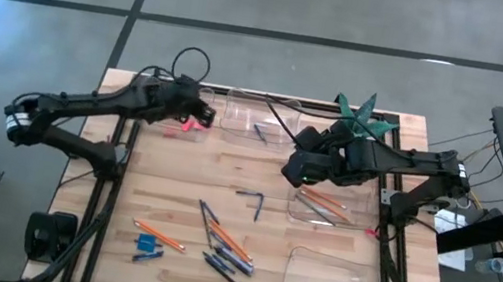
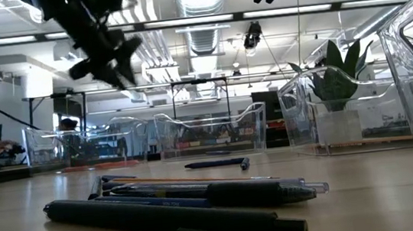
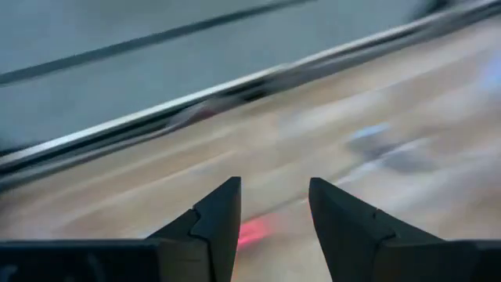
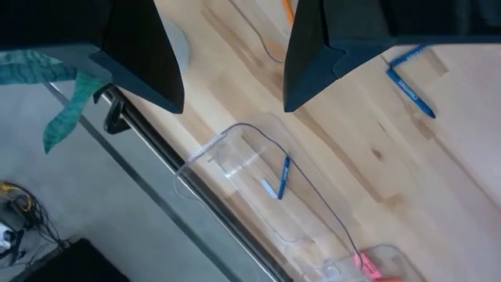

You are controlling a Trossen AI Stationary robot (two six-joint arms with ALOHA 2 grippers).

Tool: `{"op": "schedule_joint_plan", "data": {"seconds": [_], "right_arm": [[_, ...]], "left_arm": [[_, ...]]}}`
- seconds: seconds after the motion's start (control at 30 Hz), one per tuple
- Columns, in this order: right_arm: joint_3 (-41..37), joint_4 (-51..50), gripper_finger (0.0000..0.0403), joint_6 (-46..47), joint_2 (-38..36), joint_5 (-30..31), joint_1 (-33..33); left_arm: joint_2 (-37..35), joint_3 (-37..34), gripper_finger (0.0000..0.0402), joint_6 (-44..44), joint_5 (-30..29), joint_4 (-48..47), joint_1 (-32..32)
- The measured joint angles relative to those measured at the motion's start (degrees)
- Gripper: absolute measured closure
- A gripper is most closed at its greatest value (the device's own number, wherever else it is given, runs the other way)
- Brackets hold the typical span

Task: Sort crayons/erasers/pens/pencils in bins
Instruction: Put the orange pencil into the middle transparent bin

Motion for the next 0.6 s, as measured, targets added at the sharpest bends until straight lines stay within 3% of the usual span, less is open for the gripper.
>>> {"op": "schedule_joint_plan", "data": {"seconds": [0.17, 0.4, 0.6], "right_arm": [[0.0, -3.4, 0.0193, -1.0, -0.4, 0.0, 0.0], [-3.6, -5.3, 0.0193, -4.4, -3.2, 0.1, 0.4], [-11.0, -1.6, 0.0193, -3.7, -10.1, 0.0, 2.8]], "left_arm": [[-2.4, -1.1, 0.0263, 0.0, 5.3, 11.6, -6.6], [-6.4, -1.7, 0.0263, -0.5, 6.3, 12.9, -20.4], [-8.3, -1.7, 0.0263, -3.2, 5.6, 18.6, -34.3]]}}
